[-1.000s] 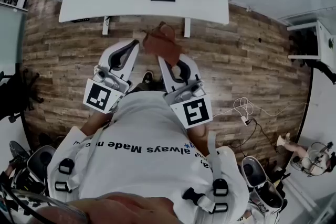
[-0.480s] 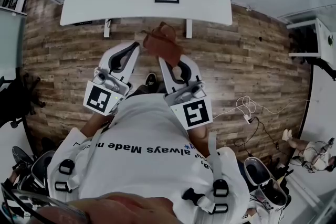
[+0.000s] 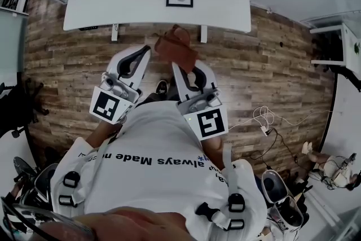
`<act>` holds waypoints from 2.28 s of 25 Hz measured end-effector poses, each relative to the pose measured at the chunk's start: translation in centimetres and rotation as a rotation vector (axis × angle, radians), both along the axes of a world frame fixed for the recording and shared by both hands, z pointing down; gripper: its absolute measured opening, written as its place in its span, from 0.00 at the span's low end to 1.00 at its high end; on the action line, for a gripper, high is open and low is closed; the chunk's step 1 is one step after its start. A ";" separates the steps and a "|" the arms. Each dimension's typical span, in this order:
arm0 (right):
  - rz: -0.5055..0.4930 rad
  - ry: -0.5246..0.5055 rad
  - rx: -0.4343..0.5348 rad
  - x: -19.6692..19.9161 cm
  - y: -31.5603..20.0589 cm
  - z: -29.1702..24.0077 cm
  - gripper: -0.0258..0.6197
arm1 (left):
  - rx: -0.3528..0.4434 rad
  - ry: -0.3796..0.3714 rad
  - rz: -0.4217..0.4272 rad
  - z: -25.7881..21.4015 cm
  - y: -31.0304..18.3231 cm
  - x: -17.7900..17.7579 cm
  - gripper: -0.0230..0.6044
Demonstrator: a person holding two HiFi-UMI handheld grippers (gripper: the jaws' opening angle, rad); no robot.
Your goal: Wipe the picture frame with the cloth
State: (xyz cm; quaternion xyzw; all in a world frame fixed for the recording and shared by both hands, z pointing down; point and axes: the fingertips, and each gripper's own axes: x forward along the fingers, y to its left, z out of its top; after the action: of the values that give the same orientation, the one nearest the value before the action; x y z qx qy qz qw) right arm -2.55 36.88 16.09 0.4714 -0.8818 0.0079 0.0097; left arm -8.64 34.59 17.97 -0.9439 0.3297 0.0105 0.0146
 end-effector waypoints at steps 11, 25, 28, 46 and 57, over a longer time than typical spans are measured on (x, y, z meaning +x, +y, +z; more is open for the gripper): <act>-0.040 -0.032 -0.003 8.2 -10.4 0.7 0.06 | -0.028 -0.021 -0.024 1.0 -10.3 8.1 0.04; -0.110 -0.045 -0.035 14.1 -20.6 1.7 0.06 | -0.052 -0.053 -0.137 1.8 -20.0 12.5 0.04; -0.131 -0.048 -0.047 13.4 -22.5 2.2 0.06 | -0.064 -0.056 -0.149 2.5 -21.8 11.9 0.04; -0.123 0.033 -0.056 2.5 -35.1 2.1 0.06 | -0.095 -0.006 -0.108 3.0 -34.0 2.5 0.04; -0.053 0.064 -0.097 2.2 -39.2 4.8 0.06 | -0.173 -0.042 -0.005 6.3 -38.0 2.1 0.04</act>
State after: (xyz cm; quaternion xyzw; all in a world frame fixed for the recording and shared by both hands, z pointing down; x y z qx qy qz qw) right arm -0.35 -2.30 20.93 0.4467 -0.8919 0.0352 0.0610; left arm -6.55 -3.41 24.31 -0.9408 0.3313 -0.0380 -0.0603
